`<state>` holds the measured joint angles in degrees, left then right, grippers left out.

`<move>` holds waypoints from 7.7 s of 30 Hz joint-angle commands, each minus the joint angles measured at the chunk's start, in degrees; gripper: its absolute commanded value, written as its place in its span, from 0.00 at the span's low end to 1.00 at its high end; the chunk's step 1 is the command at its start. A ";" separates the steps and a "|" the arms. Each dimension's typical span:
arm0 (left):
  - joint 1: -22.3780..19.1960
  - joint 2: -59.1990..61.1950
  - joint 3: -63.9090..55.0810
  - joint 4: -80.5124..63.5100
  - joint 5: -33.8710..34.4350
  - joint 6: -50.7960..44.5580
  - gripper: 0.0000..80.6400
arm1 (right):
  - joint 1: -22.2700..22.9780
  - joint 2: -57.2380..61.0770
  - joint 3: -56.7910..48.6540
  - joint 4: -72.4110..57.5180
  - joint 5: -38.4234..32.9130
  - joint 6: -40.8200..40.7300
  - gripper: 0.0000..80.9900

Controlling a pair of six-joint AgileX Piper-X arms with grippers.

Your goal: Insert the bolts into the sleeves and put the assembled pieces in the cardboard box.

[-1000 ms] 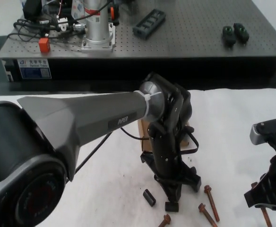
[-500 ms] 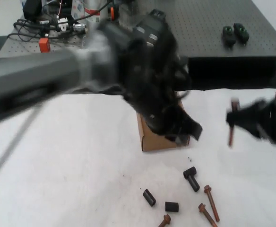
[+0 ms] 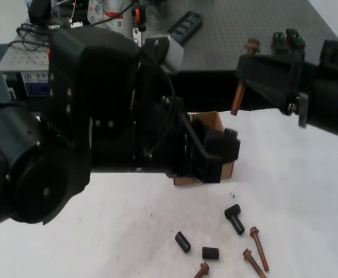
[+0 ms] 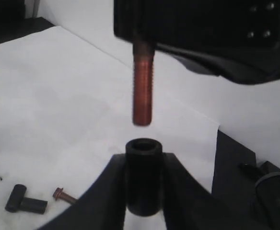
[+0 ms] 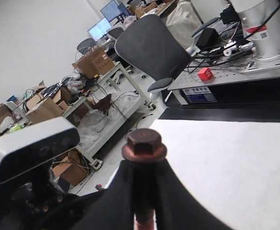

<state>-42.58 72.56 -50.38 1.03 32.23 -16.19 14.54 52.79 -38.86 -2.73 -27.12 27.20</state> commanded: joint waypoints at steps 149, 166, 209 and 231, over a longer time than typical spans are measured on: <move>-2.76 57.83 -54.13 45.70 -15.48 38.69 0.29 | -21.34 -1.13 6.26 49.98 23.53 -26.80 0.01; -2.97 59.81 -54.86 45.51 -16.91 38.91 0.10 | -21.34 -1.13 6.26 50.39 23.53 -27.20 0.01; 3.91 -8.41 8.50 -12.10 5.60 3.07 0.01 | 6.31 2.60 4.18 -20.68 0.81 11.83 0.01; 3.91 -8.41 8.50 -17.14 0.98 -2.00 0.01 | 6.28 2.60 4.18 -20.38 -1.60 8.05 0.04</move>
<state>-38.72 64.81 -41.57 -14.09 34.57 -17.67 20.63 55.33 -34.08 -22.61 -24.87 37.65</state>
